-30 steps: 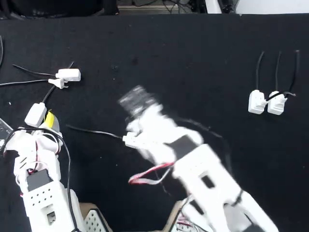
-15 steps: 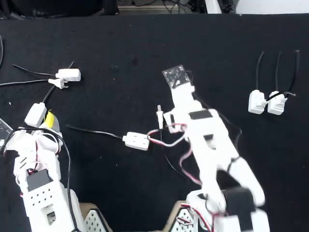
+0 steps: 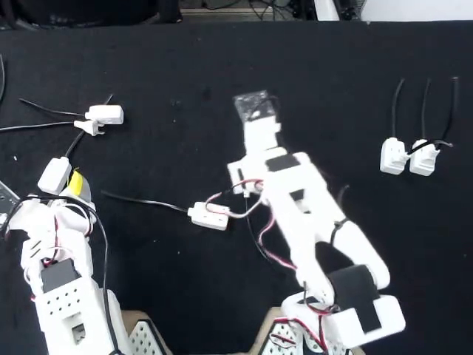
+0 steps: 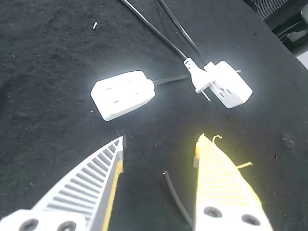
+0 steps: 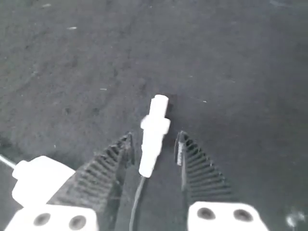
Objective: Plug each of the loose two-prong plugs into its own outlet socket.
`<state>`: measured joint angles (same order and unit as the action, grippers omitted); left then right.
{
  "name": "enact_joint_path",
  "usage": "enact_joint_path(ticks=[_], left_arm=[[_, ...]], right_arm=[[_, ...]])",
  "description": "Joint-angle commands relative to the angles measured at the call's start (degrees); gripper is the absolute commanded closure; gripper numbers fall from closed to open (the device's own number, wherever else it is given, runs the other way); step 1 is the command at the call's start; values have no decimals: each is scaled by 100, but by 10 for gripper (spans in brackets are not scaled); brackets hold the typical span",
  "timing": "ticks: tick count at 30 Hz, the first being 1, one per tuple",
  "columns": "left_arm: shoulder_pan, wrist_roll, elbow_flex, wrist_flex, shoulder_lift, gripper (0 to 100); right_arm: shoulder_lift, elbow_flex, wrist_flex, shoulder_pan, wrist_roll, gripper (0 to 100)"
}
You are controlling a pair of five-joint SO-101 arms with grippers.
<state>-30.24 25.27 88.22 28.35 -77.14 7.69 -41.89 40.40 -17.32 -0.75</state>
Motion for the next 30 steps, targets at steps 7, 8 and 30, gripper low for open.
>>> enact_joint_path(ticks=[7,8,30], left_arm=[[66,70,-338,-97,-88,762],[66,70,-338,-97,-88,762],[268,62,-312,-88,-88,762]], right_arm=[[-31,-338,-1011,-53,-26,857],[-40,-338,-1020,-18,-26,856],[-382,-365,-1134,53,-53,811]])
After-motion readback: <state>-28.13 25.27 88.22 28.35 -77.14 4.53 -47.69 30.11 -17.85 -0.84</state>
